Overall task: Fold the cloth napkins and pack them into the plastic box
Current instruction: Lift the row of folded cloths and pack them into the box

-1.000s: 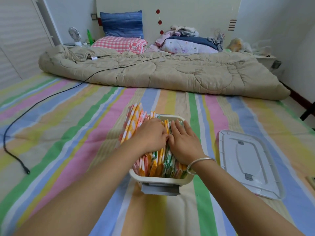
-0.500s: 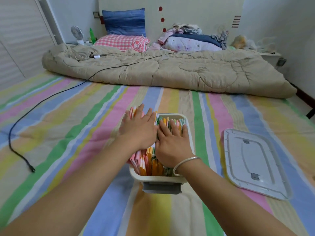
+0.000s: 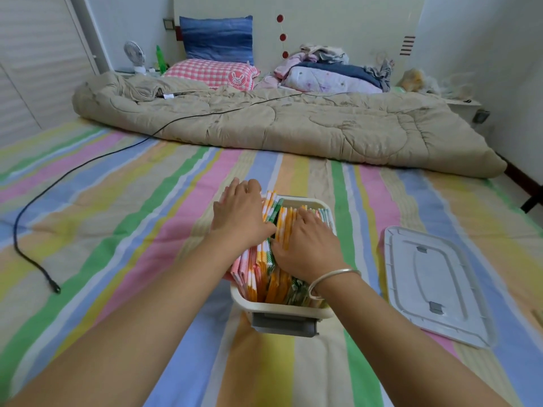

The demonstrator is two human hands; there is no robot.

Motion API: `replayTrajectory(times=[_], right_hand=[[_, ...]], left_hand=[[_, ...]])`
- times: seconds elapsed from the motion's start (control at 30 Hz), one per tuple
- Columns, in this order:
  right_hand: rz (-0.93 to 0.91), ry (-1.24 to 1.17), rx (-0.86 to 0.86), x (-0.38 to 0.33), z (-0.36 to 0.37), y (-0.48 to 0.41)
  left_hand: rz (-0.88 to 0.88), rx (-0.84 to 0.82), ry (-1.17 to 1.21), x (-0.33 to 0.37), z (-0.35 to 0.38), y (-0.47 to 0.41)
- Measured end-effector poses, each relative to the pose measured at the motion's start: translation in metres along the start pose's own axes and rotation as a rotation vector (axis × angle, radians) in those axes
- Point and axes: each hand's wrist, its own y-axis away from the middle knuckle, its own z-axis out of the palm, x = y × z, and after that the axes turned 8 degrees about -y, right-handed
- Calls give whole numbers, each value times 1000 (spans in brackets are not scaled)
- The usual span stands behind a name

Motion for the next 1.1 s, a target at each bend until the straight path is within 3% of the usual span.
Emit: replayTrajectory(times=[0.17, 0.27, 0.43, 0.8, 1.1], right_hand=[[27, 233, 8, -15, -11, -4], [49, 251, -12, -21, -3, -9], [94, 61, 92, -14, 12, -8], [146, -461, 349, 8, 20, 3], [122, -410, 318, 2, 18, -3]], left_hand=[[-13, 16, 7, -5, 0, 4], [-12, 11, 2, -7, 3, 2], [3, -25, 47, -12, 7, 3], [32, -128, -132, 10, 0, 4], [39, -143, -176, 5, 5, 8]])
